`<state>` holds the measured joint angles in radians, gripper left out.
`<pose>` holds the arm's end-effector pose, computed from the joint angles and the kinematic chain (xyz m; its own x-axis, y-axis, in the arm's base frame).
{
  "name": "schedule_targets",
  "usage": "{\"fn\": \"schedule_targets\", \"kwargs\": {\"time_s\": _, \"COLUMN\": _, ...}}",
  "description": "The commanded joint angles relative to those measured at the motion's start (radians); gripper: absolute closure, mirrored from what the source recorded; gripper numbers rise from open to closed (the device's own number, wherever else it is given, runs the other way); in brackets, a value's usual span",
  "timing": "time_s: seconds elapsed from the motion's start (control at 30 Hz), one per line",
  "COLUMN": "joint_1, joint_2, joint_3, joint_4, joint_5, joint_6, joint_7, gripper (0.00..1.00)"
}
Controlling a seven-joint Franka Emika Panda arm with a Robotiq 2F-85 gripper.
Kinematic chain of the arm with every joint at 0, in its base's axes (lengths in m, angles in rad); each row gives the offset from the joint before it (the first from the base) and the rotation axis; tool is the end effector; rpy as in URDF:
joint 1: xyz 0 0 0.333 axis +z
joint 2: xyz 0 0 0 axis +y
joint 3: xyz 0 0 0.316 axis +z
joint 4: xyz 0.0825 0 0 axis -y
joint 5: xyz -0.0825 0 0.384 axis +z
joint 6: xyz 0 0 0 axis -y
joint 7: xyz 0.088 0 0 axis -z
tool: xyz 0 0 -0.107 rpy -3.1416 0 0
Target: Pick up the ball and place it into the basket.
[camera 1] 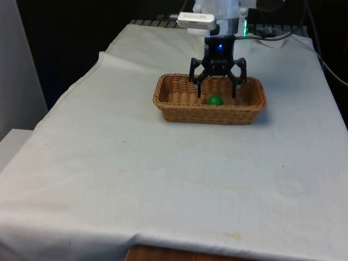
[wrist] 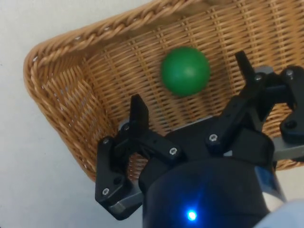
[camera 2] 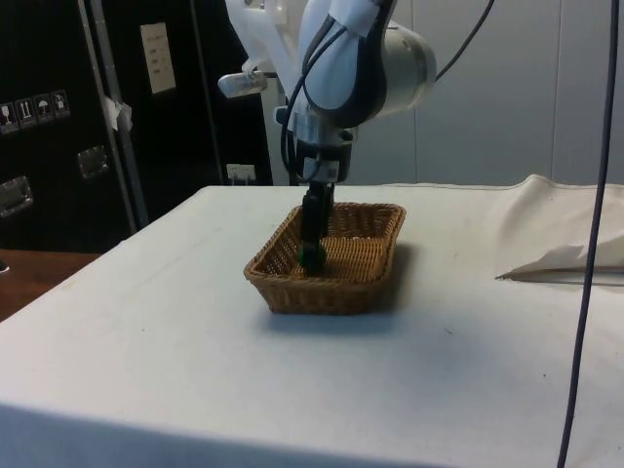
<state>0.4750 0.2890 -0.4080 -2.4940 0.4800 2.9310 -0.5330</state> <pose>0.4825 -0.0050 0.2014 0.9681 0.1638 0.1898 0.1610 -0.9865 0.0303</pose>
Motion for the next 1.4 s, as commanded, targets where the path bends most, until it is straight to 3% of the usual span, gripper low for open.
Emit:
{"fn": "schedule_targets", "kwargs": {"time_s": 0.0, "joint_1": -0.01, "joint_2": -0.014, "joint_3": 0.014, "joint_4": -0.002, "joint_5": 0.015, "joint_6": -0.004, "joint_7": -0.014, "gripper": 0.0}}
{"fn": "schedule_targets", "kwargs": {"time_s": 0.1, "joint_1": -0.01, "joint_2": -0.014, "joint_3": 0.013, "joint_4": -0.002, "joint_5": 0.014, "joint_6": -0.004, "joint_7": -0.013, "gripper": 0.0}}
{"fn": "schedule_targets", "kwargs": {"time_s": 0.2, "joint_1": 0.006, "joint_2": -0.025, "joint_3": -0.008, "joint_4": 0.001, "joint_5": -0.008, "joint_6": -0.013, "joint_7": 0.007, "gripper": 0.0}}
{"fn": "schedule_targets", "kwargs": {"time_s": 0.23, "joint_1": 0.0, "joint_2": -0.01, "joint_3": 0.0, "joint_4": 0.005, "joint_5": 0.0, "joint_6": -0.003, "joint_7": 0.0, "gripper": 0.0}}
{"fn": "schedule_targets", "kwargs": {"time_s": 0.3, "joint_1": 0.01, "joint_2": -0.035, "joint_3": -0.013, "joint_4": 0.003, "joint_5": -0.016, "joint_6": -0.019, "joint_7": 0.013, "gripper": 0.0}}
{"fn": "schedule_targets", "kwargs": {"time_s": 0.47, "joint_1": 0.013, "joint_2": -0.074, "joint_3": -0.017, "joint_4": 0.006, "joint_5": -0.041, "joint_6": -0.04, "joint_7": 0.032, "gripper": 0.0}}
{"fn": "schedule_targets", "kwargs": {"time_s": 0.5, "joint_1": 0.013, "joint_2": -0.081, "joint_3": -0.016, "joint_4": 0.008, "joint_5": -0.047, "joint_6": -0.047, "joint_7": 0.035, "gripper": 0.0}}
{"fn": "schedule_targets", "kwargs": {"time_s": 0.53, "joint_1": 0.001, "joint_2": -0.09, "joint_3": 0.0, "joint_4": 0.006, "joint_5": -0.019, "joint_6": -0.042, "joint_7": 0.011, "gripper": 0.0}}
{"fn": "schedule_targets", "kwargs": {"time_s": 0.57, "joint_1": 0.013, "joint_2": -0.088, "joint_3": -0.016, "joint_4": 0.01, "joint_5": -0.052, "joint_6": -0.052, "joint_7": 0.037, "gripper": 0.0}}
{"fn": "schedule_targets", "kwargs": {"time_s": 0.73, "joint_1": 0.006, "joint_2": -0.127, "joint_3": -0.014, "joint_4": 0.025, "joint_5": -0.099, "joint_6": -0.088, "joint_7": 0.057, "gripper": 0.0}}
{"fn": "schedule_targets", "kwargs": {"time_s": 0.77, "joint_1": 0.001, "joint_2": -0.139, "joint_3": 0.0, "joint_4": 0.021, "joint_5": -0.073, "joint_6": -0.083, "joint_7": 0.038, "gripper": 0.0}}
{"fn": "schedule_targets", "kwargs": {"time_s": 0.9, "joint_1": 0.004, "joint_2": -0.143, "joint_3": -0.018, "joint_4": 0.043, "joint_5": -0.127, "joint_6": -0.113, "joint_7": 0.065, "gripper": 0.0}}
{"fn": "schedule_targets", "kwargs": {"time_s": 1.03, "joint_1": 0.003, "joint_2": -0.144, "joint_3": -0.022, "joint_4": 0.058, "joint_5": -0.143, "joint_6": -0.127, "joint_7": 0.067, "gripper": 0.0}}
{"fn": "schedule_targets", "kwargs": {"time_s": 1.07, "joint_1": 0.0, "joint_2": -0.156, "joint_3": -0.01, "joint_4": 0.054, "joint_5": -0.113, "joint_6": -0.123, "joint_7": 0.045, "gripper": 0.0}}
{"fn": "schedule_targets", "kwargs": {"time_s": 1.1, "joint_1": 0.003, "joint_2": -0.144, "joint_3": -0.023, "joint_4": 0.062, "joint_5": -0.147, "joint_6": -0.13, "joint_7": 0.068, "gripper": 0.0}}
{"fn": "schedule_targets", "kwargs": {"time_s": 1.33, "joint_1": 0.002, "joint_2": -0.141, "joint_3": -0.03, "joint_4": 0.085, "joint_5": -0.183, "joint_6": -0.149, "joint_7": 0.07, "gripper": 0.0}}
{"fn": "schedule_targets", "kwargs": {"time_s": 1.37, "joint_1": -0.001, "joint_2": -0.156, "joint_3": -0.017, "joint_4": 0.078, "joint_5": -0.149, "joint_6": -0.144, "joint_7": 0.047, "gripper": 0.0}}
